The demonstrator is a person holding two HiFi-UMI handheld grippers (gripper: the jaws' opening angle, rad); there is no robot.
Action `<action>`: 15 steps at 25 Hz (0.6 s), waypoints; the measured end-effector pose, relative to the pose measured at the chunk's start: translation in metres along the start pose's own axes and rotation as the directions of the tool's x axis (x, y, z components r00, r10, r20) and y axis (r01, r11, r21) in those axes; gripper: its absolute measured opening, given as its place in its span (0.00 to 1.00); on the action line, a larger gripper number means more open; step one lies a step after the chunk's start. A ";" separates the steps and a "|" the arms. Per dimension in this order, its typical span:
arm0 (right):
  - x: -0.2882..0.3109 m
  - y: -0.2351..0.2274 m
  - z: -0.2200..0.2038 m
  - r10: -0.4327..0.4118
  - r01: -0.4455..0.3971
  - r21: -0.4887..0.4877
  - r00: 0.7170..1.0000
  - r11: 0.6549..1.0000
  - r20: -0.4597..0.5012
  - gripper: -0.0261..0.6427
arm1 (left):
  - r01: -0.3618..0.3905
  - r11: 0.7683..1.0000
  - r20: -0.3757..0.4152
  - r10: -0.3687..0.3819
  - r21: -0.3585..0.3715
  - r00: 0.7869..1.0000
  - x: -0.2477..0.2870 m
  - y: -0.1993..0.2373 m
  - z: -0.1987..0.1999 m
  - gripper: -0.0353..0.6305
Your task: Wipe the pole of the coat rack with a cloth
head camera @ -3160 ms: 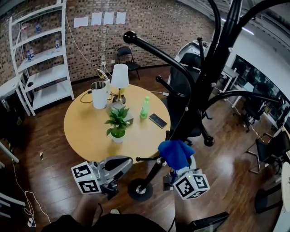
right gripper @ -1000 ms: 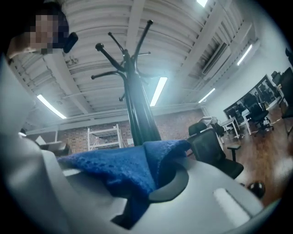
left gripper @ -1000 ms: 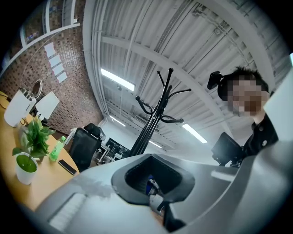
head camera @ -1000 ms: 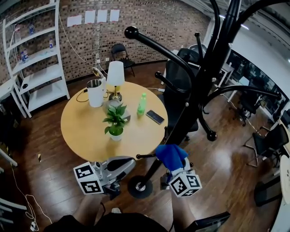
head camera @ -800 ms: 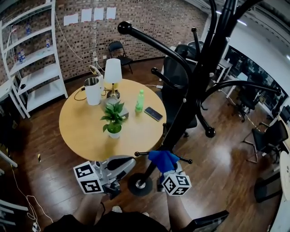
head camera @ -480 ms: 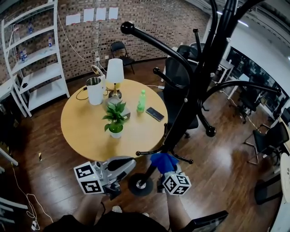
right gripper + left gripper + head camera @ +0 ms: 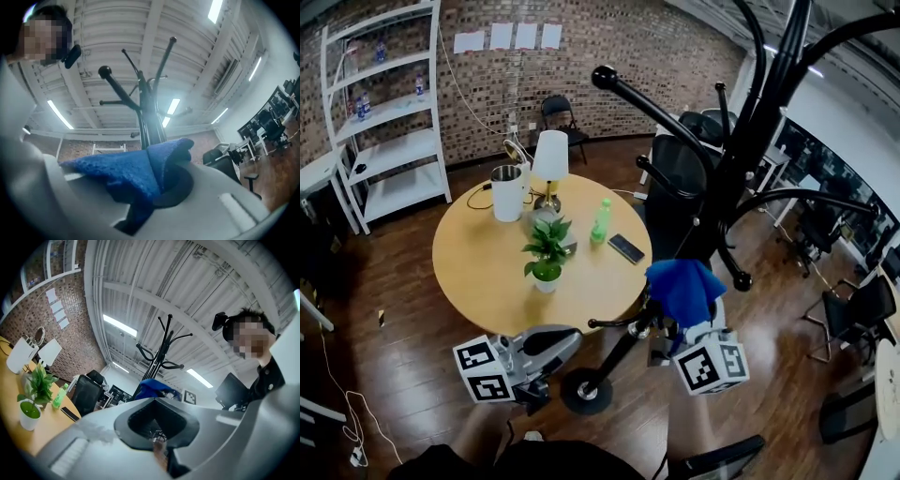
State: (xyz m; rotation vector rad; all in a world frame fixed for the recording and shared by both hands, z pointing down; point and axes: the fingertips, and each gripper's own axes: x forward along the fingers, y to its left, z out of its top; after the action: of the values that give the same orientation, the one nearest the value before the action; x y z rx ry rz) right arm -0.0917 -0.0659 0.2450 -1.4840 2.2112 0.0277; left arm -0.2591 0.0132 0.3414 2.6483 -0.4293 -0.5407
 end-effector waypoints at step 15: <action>0.002 0.001 0.005 -0.014 0.014 -0.046 1.000 0.999 0.004 0.08 | -0.003 1.000 0.014 0.003 0.018 1.000 -0.010 0.005 0.009 0.06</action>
State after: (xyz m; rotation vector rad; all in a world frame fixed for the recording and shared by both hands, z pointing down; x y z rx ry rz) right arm -0.0910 -0.0663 0.2392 -1.5230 2.2110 0.0770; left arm -0.2733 0.0096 0.3394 2.6618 -0.4440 -0.5573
